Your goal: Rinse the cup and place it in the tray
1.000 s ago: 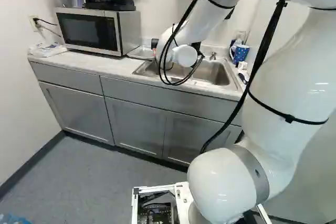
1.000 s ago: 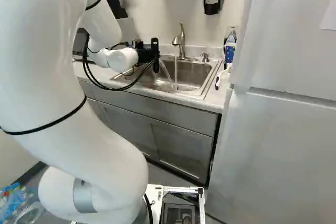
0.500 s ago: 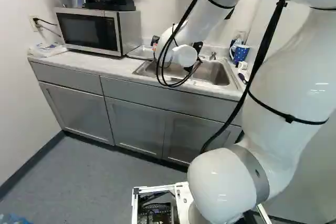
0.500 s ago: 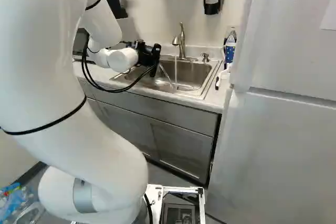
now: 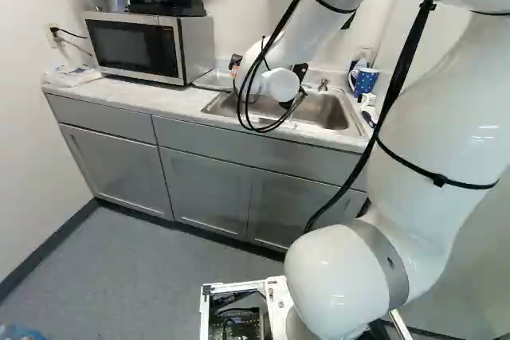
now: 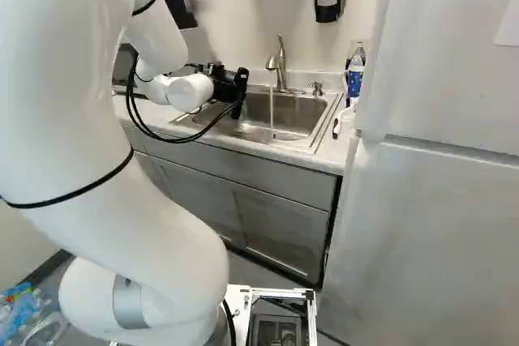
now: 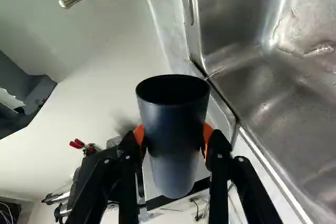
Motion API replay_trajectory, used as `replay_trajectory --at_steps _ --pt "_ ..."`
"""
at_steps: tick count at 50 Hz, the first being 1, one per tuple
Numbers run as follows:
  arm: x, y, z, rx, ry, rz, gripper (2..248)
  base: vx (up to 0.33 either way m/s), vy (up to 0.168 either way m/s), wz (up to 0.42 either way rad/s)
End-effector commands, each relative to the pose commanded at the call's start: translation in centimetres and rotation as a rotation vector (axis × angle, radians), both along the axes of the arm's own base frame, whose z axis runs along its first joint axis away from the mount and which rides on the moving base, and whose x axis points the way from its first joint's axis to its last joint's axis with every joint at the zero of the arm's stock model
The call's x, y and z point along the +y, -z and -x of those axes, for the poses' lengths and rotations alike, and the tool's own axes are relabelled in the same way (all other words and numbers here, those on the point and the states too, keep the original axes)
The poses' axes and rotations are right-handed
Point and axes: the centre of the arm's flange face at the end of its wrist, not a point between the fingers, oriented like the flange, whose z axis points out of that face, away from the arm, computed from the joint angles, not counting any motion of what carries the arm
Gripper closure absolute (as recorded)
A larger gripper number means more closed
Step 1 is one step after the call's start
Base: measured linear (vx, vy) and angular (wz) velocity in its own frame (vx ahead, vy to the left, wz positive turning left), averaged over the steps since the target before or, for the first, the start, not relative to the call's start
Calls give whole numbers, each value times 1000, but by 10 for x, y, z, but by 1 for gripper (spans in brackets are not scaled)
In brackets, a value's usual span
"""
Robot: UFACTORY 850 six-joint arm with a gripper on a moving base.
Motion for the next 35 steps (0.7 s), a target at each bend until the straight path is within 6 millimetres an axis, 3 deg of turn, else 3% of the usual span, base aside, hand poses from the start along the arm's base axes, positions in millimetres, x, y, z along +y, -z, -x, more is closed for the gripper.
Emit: replay_trajectory --at_steps 35 --pt "0 0 0 -1 -1 6 127 0 0 0"
